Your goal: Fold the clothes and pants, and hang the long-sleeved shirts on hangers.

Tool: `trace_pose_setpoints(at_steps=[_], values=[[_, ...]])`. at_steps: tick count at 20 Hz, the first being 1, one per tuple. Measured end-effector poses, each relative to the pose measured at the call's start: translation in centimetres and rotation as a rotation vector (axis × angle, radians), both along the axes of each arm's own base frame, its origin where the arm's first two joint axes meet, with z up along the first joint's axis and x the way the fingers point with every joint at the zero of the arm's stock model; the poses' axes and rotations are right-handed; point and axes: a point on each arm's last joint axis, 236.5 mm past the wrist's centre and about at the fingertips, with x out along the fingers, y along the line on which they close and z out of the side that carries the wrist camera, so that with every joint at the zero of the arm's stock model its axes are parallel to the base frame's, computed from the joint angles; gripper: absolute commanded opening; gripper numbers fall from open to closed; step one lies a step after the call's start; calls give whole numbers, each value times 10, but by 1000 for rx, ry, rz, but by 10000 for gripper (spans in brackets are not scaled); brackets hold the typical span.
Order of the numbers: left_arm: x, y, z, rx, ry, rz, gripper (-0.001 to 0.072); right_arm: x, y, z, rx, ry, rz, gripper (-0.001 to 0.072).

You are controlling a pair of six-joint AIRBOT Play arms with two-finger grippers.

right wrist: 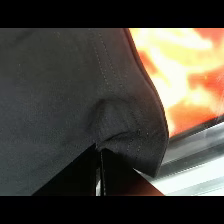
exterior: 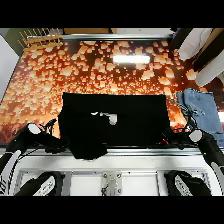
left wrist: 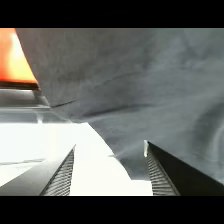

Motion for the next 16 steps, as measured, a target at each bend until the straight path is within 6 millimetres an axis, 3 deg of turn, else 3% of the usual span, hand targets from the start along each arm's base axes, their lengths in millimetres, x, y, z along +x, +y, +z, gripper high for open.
trace_pose_setpoints(at_steps=[5, 6, 8, 11, 16], values=[[-8, -32, -8, -49, 54, -31, 447, 0, 0, 0, 0, 0, 0, 15], [-5, -38, -7, -60, 44, -29, 405, 0, 0, 0, 0, 0, 0, 15], [13, -44, -8, -57, -42, -10, 5, 0, 0, 0, 0, 0, 0, 15], [30, -46, 3, -47, -146, -8, 9, 0, 1, 2, 2, 3, 6, 14], [27, -37, 39, -49, -217, -20, 9, -7, -5, 20, -37, 62, 109, 14]])
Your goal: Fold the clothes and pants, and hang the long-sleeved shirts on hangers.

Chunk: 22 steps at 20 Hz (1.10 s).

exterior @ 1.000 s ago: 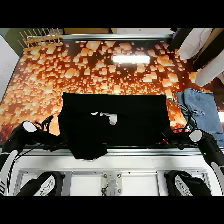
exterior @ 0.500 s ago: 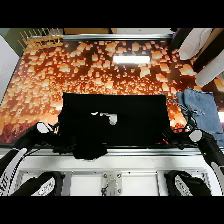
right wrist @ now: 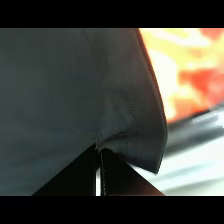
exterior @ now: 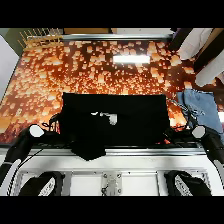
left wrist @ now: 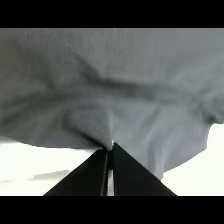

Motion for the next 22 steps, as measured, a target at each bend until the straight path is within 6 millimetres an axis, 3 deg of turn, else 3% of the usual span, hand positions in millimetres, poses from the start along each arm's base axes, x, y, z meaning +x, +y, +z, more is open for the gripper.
trace_pose_setpoints(at_steps=[5, 10, 16, 22], values=[[3, 13, 47, 8, -75, -11, 8, -2, -13, 30, -59, 78, 118, 14], [34, 19, 78, 15, -125, -55, 9, 26, -22, 50, -70, 109, 171, 13], [105, 30, 84, 18, -122, -112, 9, 83, -33, 58, -73, 109, 183, 14], [176, 40, 65, 13, -101, -136, 9, 141, -38, 49, -82, 93, 200, 15]])
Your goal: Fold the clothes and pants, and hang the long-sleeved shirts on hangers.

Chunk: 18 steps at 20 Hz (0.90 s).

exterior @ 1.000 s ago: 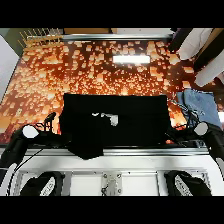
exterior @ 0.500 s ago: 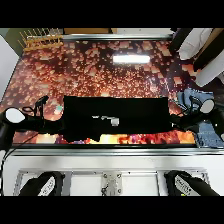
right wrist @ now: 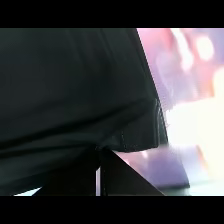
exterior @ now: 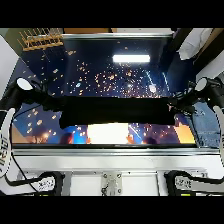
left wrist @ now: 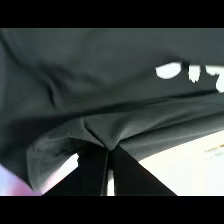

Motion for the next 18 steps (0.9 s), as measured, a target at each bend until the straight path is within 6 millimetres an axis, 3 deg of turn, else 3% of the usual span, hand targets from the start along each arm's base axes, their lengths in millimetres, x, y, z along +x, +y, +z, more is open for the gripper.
trace_pose_setpoints(at_steps=[3, 4, 5, 6, 7, 10, 11, 12, 13, 14, 18], values=[[31, 4, -10, -3, -3, -6, 13, 28, 5, -7, 1, -53, 5, 27], [40, 5, -12, -3, -3, -8, 201, 38, 8, -9, 9, -84, 0, 32], [48, 7, -15, 2, -6, -9, 477, 50, 10, -9, 16, -123, -8, 201], [56, 7, -17, -4, -12, -6, 499, 61, 12, -8, 24, -165, -18, 508], [65, 5, -15, -17, -26, -1, 499, 75, 17, -4, 49, -219, -30, 623], [97, -1, 4, -58, -100, 38, 497, 109, 33, 16, 137, -367, -28, 623], [105, -1, 13, -63, -126, 52, 417, 115, 31, 23, 148, -405, -19, 623], [112, -2, 23, -69, -154, 61, 209, 118, 27, 29, 157, -431, -6, 623], [115, -5, 32, -74, -175, 63, 47, 117, 22, 33, 163, -443, 10, 623], [116, -9, 40, -80, -190, 62, 9, 113, 14, 33, 165, -437, 25, 623], [99, -38, 45, -93, -191, 31, 9, 74, -36, 8, 181, -345, 44, 623]])
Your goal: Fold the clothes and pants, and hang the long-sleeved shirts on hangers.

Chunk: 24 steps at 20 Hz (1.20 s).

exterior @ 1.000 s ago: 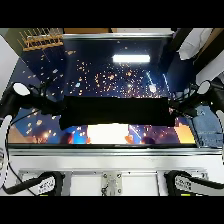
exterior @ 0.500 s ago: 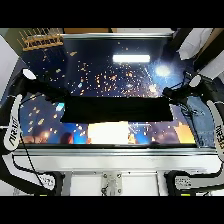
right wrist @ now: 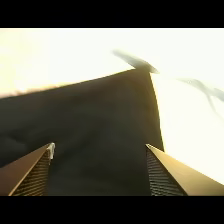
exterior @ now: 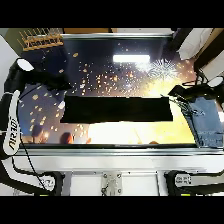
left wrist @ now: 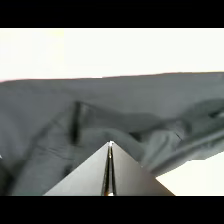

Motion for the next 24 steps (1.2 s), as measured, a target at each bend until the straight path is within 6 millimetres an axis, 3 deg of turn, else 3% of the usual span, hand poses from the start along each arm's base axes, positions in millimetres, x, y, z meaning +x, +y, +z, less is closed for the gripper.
trace_pose_setpoints(at_steps=[3, 6, 12, 13, 15, 17, 18, 22, 24], values=[[-26, -38, -17, 0, 43, -70, 9, -29, -24, -29, 40, 87, 13, 612], [-49, -80, -34, 3, 69, -148, 9, -45, -25, -54, 93, 146, 56, 612], [-62, -145, -43, 11, -6, -237, 9, -41, 18, -79, 262, 175, 112, 608], [-62, -152, -43, 10, -20, -243, 9, -39, 26, -81, 284, 176, 116, 531], [-61, -163, -44, 7, -38, -241, 9, -36, 42, -87, 314, 180, 134, 261], [-60, -172, -48, 5, -41, -236, 9, -33, 54, -90, 327, 179, 153, 186], [-58, -177, -50, 5, -43, -240, 9, -32, 58, -90, 328, 177, 162, 11], [-50, -210, -63, 1, -41, -284, 9, -28, 58, -80, 286, 161, 174, 14], [-45, -229, -71, -1, -39, -318, 9, -22, 49, -54, 236, 133, 174, 14]])
